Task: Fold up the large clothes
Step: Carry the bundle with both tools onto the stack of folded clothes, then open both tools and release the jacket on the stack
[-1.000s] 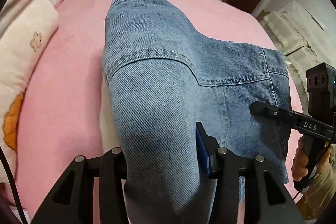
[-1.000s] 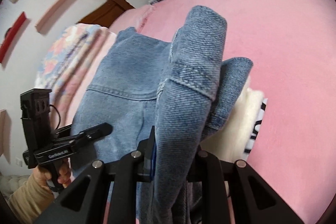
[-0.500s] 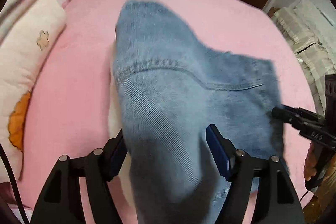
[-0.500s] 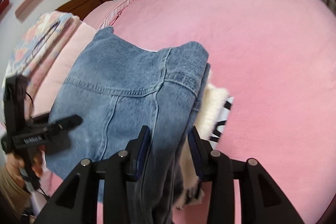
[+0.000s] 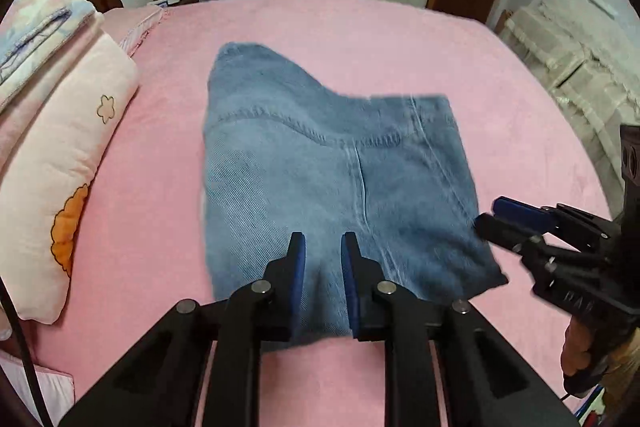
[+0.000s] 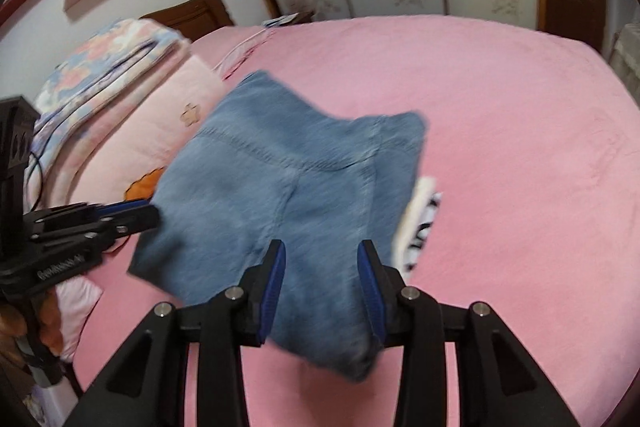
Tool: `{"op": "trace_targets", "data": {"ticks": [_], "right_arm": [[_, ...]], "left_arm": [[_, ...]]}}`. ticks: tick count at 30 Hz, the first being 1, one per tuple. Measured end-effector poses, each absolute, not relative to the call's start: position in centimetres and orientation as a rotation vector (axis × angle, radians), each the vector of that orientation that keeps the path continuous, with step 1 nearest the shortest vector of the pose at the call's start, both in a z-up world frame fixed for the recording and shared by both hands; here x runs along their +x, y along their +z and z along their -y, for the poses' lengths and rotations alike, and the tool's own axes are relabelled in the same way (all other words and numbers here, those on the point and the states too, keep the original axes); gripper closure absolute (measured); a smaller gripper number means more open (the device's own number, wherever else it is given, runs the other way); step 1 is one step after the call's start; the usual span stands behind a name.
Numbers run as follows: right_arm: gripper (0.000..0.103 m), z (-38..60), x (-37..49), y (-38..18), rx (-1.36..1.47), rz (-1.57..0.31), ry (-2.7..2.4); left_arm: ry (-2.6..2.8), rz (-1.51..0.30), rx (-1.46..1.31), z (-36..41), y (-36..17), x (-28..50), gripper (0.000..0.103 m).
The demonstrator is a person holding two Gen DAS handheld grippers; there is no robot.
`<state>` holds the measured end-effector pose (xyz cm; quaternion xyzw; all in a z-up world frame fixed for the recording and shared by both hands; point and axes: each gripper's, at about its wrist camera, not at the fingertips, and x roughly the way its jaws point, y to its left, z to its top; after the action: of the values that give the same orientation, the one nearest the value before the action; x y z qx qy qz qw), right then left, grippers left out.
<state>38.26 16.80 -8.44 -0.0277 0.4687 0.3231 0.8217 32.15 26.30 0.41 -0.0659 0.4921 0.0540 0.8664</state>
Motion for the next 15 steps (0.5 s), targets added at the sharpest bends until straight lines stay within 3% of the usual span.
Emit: {"op": "trace_targets", "data": {"ticks": [3,7,11,15], "right_arm": [[0.066,-17.4,38.4,-10.6,-0.104,-1.037,0.656],[0.074,-15.9,39.6,-13.4,-0.139,-1.073,0.56],[0.073,-14.5,40.4,-15.0,-0.108,-1.117,0.558],[0.072,-14.6,40.2,-15.0,-0.116,-1.117,0.543]], "left_arm": [[0.153,-1.095,-0.138,-26.7,-2.0,32.4,0.087],[0.162,-1.138,-0.172,-27.9,-3.7,32.5,0.093],[0.163,-1.153,-0.207,-28.7,-4.6,32.5,0.1],[0.173,-1.16,-0.235,-29.2,-5.0,32.4,0.101]]}}
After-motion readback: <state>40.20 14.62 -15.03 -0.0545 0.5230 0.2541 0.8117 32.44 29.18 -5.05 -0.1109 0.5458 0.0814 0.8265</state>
